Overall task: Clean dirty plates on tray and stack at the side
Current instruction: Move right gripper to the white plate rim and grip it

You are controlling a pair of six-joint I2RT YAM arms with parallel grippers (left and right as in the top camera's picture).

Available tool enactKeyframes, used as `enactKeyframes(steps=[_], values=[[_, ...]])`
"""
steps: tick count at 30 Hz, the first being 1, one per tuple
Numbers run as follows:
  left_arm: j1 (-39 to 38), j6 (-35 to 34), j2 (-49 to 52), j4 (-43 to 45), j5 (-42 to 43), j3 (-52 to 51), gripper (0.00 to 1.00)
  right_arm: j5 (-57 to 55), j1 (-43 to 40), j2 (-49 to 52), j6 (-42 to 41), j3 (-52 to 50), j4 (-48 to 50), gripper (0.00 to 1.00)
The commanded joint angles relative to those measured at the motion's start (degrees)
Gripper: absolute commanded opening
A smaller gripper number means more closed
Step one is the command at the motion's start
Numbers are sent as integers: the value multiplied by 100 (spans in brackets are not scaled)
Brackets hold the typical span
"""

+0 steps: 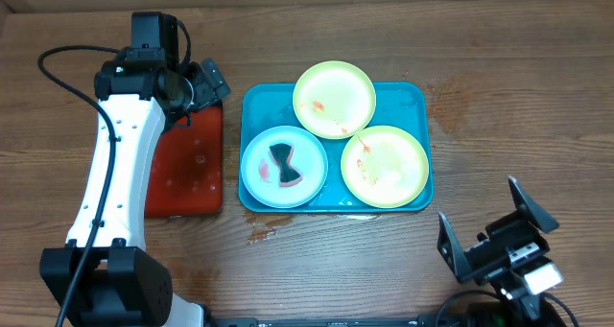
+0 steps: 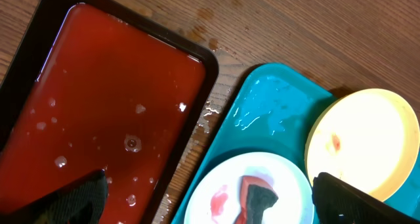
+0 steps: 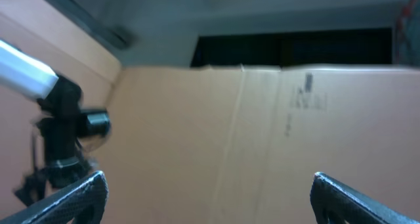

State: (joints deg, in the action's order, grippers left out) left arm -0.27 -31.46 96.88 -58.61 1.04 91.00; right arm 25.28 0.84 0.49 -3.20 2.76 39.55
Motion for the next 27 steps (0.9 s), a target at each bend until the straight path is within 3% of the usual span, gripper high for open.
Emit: enactKeyframes(steps=[1, 6, 10, 14, 18, 21, 24, 27], values=[[-13, 81, -13, -7, 9, -15, 100, -168, 26, 151, -302, 896, -925, 100], [-13, 83, -13, -7, 9, -15, 100, -507, 28, 1982, 542, 3390, -4581, 100], [-13, 83, -13, -7, 9, -15, 100, 385, 33, 4288, 533, 5595, -7060, 100], [-13, 83, -13, -42, 9, -15, 100, 2468, 33, 5947, -114, 6745, -7827, 100], [-13, 83, -13, -90, 9, -15, 100, 4256, 221, 7283, -181, 7117, -7228, 100], [-13, 83, -13, -96, 7, -15, 100, 3536, 691, 7980, -492, 7259, -6999, 100], [-13, 83, -13, -92, 4, -15, 100, 1665, 1298, 8474, -706, 7410, -7154, 100], [-13, 81, -13, -92, 7, -15, 100, -549, 2044, 9042, -675, 7746, -7949, 100]])
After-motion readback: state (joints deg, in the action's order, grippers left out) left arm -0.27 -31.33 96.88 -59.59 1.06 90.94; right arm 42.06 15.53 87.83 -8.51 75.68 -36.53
